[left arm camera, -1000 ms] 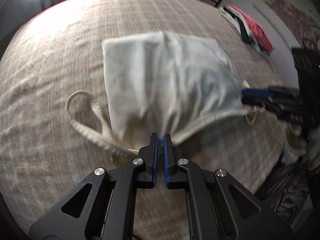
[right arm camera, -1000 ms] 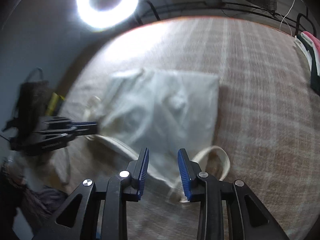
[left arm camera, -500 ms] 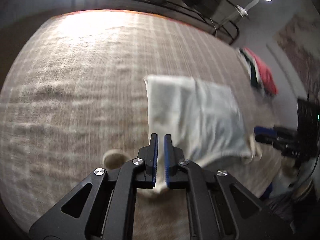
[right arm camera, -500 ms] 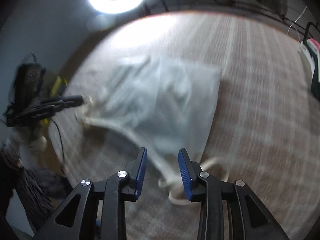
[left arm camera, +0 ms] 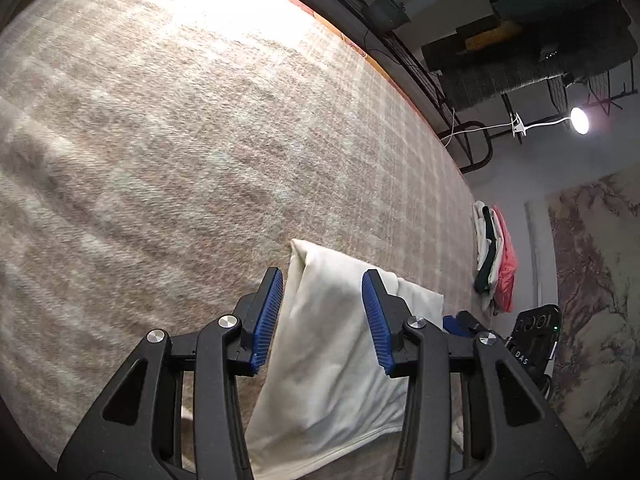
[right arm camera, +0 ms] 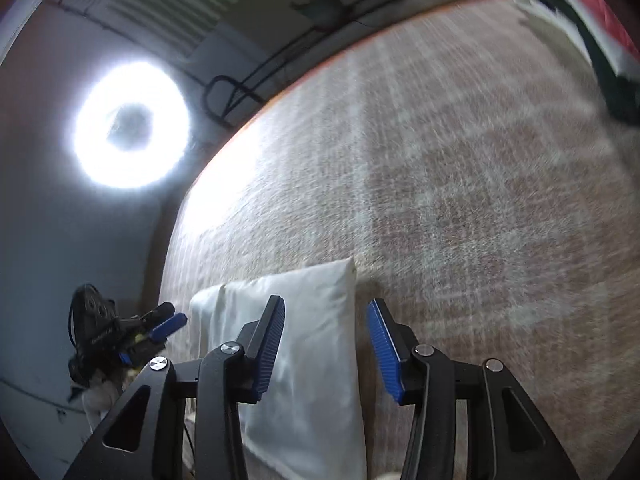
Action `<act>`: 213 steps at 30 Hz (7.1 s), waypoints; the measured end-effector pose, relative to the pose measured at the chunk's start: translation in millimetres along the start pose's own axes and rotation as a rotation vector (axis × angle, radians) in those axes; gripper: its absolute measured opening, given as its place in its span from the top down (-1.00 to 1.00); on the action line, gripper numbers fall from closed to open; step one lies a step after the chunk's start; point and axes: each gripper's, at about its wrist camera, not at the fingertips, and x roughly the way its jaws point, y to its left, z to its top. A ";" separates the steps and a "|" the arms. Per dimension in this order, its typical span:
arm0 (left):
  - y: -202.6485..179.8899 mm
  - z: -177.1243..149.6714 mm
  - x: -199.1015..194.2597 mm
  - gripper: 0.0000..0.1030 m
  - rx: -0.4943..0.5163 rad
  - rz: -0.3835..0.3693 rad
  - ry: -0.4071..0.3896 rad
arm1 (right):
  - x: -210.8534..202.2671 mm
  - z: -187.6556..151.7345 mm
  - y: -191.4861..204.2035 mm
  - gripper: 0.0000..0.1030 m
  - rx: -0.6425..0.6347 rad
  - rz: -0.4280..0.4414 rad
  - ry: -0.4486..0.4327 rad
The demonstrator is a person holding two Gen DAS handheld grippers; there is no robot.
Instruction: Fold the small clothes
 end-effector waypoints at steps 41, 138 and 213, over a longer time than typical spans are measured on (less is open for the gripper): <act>-26.3 -28.7 1.9 0.97 0.157 0.136 -0.103 | 13.6 19.5 26.5 0.77 -0.119 -0.029 -0.051; -93.9 -87.9 -13.7 0.93 0.407 0.110 -0.089 | -61.9 -32.8 40.7 0.90 -0.334 -0.101 -0.047; -415.0 -58.4 266.3 0.93 0.756 -0.012 -0.036 | -259.5 155.0 -275.5 0.93 0.023 -0.080 -0.447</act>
